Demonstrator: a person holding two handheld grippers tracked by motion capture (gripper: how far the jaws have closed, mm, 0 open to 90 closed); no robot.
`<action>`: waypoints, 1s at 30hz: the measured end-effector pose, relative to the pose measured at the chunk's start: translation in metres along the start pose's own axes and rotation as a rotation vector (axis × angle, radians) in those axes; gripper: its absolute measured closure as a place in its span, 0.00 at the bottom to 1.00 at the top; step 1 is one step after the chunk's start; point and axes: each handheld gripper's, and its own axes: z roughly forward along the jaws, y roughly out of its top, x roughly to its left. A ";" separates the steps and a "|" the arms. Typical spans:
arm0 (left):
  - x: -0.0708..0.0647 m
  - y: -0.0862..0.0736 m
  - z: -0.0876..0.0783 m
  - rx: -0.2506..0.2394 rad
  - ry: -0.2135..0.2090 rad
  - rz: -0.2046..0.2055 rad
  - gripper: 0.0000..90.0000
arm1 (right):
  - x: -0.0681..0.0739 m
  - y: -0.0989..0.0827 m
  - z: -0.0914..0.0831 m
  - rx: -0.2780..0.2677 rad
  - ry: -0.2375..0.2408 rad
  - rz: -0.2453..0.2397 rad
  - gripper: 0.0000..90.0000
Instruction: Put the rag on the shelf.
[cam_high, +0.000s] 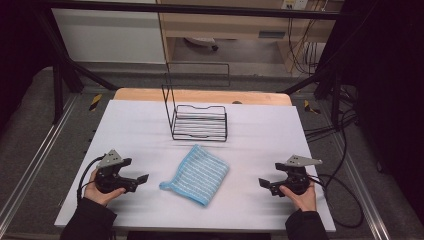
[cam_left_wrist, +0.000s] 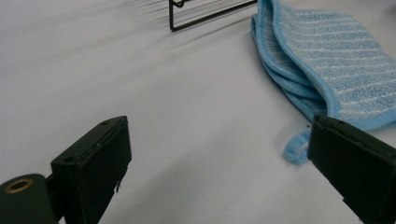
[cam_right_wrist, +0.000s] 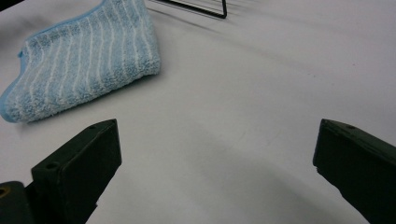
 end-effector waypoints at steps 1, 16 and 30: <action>0.000 0.000 0.000 0.001 0.002 0.004 0.07 | 0.000 0.000 0.000 0.001 0.002 0.001 0.02; -0.013 0.014 0.011 0.010 -0.002 -0.003 0.09 | 0.000 0.001 0.001 -0.006 0.009 0.008 0.02; -0.036 0.033 0.031 0.048 -0.002 -0.023 0.18 | 0.002 0.000 0.003 0.007 0.008 0.009 0.02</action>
